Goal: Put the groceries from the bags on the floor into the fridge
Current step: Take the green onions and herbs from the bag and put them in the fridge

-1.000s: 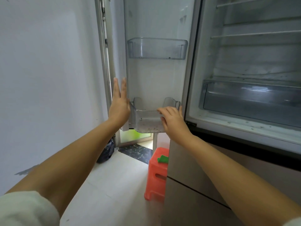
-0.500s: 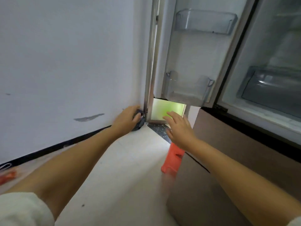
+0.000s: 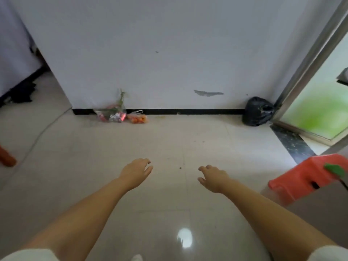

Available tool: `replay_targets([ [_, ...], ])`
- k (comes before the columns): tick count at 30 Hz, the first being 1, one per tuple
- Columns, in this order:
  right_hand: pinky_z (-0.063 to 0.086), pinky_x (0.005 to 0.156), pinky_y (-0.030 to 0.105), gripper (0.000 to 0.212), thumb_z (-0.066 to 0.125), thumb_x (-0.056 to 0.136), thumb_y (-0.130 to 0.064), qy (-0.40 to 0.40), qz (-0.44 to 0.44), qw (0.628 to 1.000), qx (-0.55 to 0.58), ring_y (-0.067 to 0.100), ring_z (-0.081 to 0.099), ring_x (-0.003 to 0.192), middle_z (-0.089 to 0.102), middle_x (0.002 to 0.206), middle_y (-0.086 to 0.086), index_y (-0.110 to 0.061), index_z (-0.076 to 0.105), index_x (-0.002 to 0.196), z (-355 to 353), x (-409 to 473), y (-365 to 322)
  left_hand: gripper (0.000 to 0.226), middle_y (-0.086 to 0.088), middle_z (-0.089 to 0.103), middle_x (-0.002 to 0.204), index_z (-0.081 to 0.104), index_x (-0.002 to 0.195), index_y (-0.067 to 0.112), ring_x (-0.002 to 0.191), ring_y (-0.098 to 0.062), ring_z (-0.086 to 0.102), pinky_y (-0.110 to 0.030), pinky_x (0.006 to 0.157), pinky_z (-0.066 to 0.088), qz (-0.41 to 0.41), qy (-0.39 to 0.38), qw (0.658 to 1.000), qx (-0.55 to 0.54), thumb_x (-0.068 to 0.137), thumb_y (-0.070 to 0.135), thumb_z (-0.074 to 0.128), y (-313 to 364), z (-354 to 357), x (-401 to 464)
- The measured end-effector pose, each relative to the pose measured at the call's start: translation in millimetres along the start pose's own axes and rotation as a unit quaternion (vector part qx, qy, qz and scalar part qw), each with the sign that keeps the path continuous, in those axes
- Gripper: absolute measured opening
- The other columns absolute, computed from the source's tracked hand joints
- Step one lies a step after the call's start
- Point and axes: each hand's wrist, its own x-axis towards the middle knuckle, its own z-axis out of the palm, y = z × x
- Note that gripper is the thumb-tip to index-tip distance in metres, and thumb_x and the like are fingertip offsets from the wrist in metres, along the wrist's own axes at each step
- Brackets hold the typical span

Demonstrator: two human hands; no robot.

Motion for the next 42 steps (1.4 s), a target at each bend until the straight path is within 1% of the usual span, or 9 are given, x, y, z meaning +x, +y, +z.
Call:
replay_targets([
  [5,0.041,0.099,0.044,0.050,0.034,0.099,-0.043,0.002,-0.042,0.999,-0.018,0.031,0.043,0.127,0.038,0.144,0.010,-0.019,0.032,0.142,-11,58,-83,0.042,-0.004,0.054,0.131,0.050,0.131,0.014,0.122,-0.020,0.050,-0.035,0.100,0.041,-0.050,0.023,0.998,0.011,0.099,0.038,0.038,-89,-25,-10],
  [11,0.041,0.099,0.044,0.046,0.034,0.099,-0.040,0.016,-0.067,0.998,-0.013,0.029,0.043,0.127,0.040,0.141,0.009,-0.017,0.036,0.139,-40,136,-201,0.041,-0.004,0.054,0.131,0.050,0.131,0.013,0.122,-0.020,0.049,-0.034,0.101,0.040,-0.070,0.038,0.997,0.010,0.099,0.036,0.040,-205,-81,6],
  [14,0.040,0.100,0.044,0.046,0.034,0.099,-0.038,0.036,-0.094,0.995,-0.006,0.029,0.042,0.128,0.039,0.142,0.009,-0.017,0.036,0.140,-59,168,-253,0.040,-0.005,0.054,0.130,0.051,0.130,0.012,0.122,-0.021,0.048,-0.034,0.101,0.039,-0.071,0.045,0.996,0.013,0.099,0.034,0.040,-249,-107,24],
  [18,0.040,0.100,0.042,0.046,0.033,0.100,-0.037,0.023,-0.117,0.993,-0.010,0.028,0.043,0.128,0.038,0.144,0.007,-0.018,0.035,0.141,-73,208,-295,0.039,-0.005,0.053,0.130,0.051,0.129,0.013,0.122,-0.022,0.048,-0.033,0.101,0.039,-0.079,0.033,0.996,-0.001,0.099,0.035,0.040,-287,-128,59],
  [25,0.041,0.100,0.042,0.047,0.033,0.100,-0.037,0.008,-0.114,0.993,0.000,0.028,0.046,0.125,0.037,0.145,0.007,-0.019,0.032,0.144,-121,340,-324,0.039,-0.003,0.053,0.132,0.052,0.129,0.015,0.124,-0.020,0.046,-0.034,0.101,0.040,-0.057,0.025,0.998,0.002,0.098,0.036,0.040,-345,-160,176],
  [31,0.044,0.098,0.041,0.046,0.034,0.100,-0.035,-0.009,-0.133,0.991,-0.017,0.028,0.049,0.122,0.039,0.143,0.008,-0.018,0.032,0.143,-194,480,-359,0.039,-0.005,0.052,0.131,0.051,0.130,0.014,0.122,-0.020,0.048,-0.032,0.099,0.039,-0.119,0.014,0.993,-0.020,0.099,0.034,0.039,-422,-210,283],
  [34,0.044,0.098,0.043,0.046,0.034,0.100,-0.034,-0.012,-0.145,0.989,-0.020,0.029,0.049,0.122,0.040,0.142,0.009,-0.018,0.032,0.143,-229,542,-388,0.038,-0.005,0.053,0.131,0.052,0.129,0.014,0.122,-0.021,0.049,-0.032,0.098,0.039,-0.153,0.034,0.987,-0.047,0.099,0.033,0.040,-459,-238,328],
  [39,0.045,0.098,0.044,0.047,0.036,0.099,-0.035,-0.023,-0.173,0.985,-0.019,0.028,0.048,0.125,0.039,0.145,0.007,-0.019,0.033,0.143,-258,655,-442,0.038,-0.005,0.053,0.130,0.052,0.130,0.015,0.121,-0.021,0.050,-0.033,0.099,0.040,-0.169,0.024,0.984,-0.060,0.099,0.034,0.040,-533,-271,412],
  [42,0.042,0.100,0.041,0.050,0.038,0.099,-0.033,-0.005,-0.180,0.984,-0.011,0.026,0.041,0.132,0.035,0.149,0.006,-0.020,0.031,0.146,-273,723,-474,0.036,-0.007,0.055,0.126,0.055,0.125,0.013,0.116,-0.023,0.052,-0.035,0.097,0.043,-0.161,0.029,0.984,-0.066,0.098,0.034,0.042,-586,-290,476],
])
